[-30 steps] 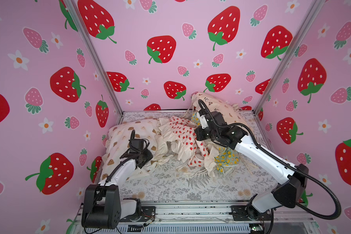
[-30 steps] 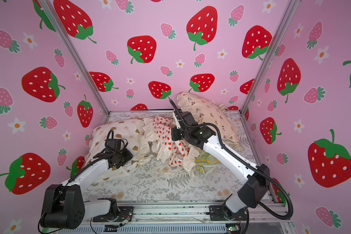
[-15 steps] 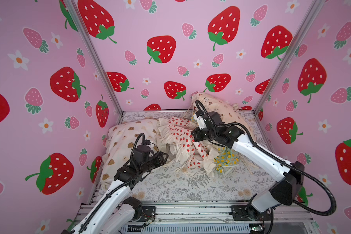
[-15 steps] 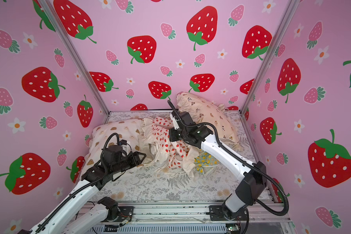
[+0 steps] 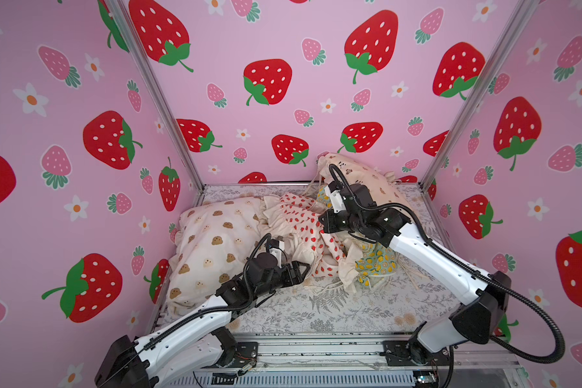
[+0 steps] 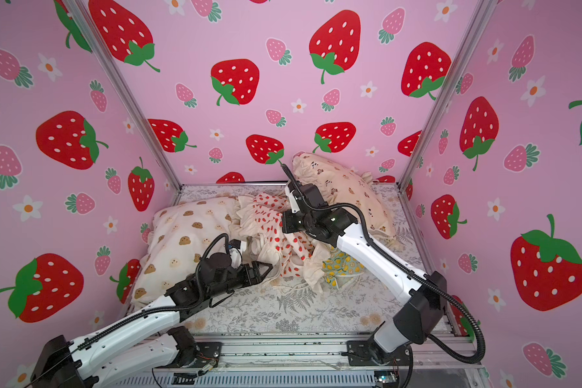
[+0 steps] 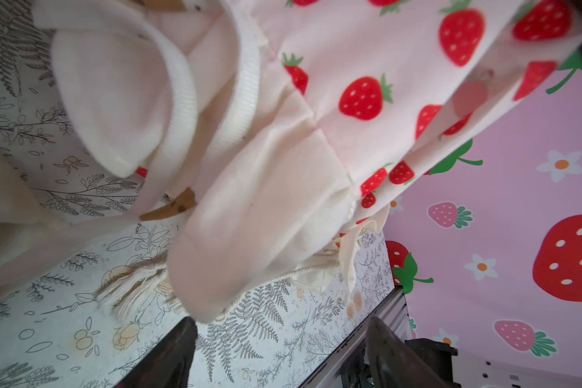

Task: Zip up pillowcases
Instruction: Adjust the pillowcase at the center of the board.

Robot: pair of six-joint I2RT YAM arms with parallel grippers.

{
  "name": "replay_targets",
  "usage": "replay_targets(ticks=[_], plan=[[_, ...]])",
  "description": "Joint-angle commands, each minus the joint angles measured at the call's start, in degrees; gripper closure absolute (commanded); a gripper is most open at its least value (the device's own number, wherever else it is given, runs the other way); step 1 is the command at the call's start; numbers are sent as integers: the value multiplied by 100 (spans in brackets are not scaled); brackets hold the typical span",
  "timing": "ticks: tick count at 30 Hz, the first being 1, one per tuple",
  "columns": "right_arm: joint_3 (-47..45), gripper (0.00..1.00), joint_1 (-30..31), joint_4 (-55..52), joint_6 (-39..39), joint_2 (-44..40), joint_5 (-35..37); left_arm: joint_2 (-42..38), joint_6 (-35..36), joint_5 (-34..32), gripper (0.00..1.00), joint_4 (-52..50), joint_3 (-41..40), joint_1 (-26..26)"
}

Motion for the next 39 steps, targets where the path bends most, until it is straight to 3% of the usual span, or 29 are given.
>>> replay_targets(ticks=[1,7,16,22,33,39], plan=[[-57,100,-28,169,119,-161,-23,95,44,-461,18,1060,-85,-39],[-117,100,-63,219,134,-180,-24,479,66,-498,16,1939,-219,-49],[-132,100,-126,260,149,-222,-52,764,-427,-895,17,1737,-250,-58],[-163,100,-134,290,172,-249,-86,1049,-437,-761,16,2471,-292,-62],[-422,100,-143,398,253,-282,-37,1355,-95,-973,30,3157,41,-58],[-497,100,-161,464,280,-267,-79,1352,-11,-1152,40,2953,189,-57]])
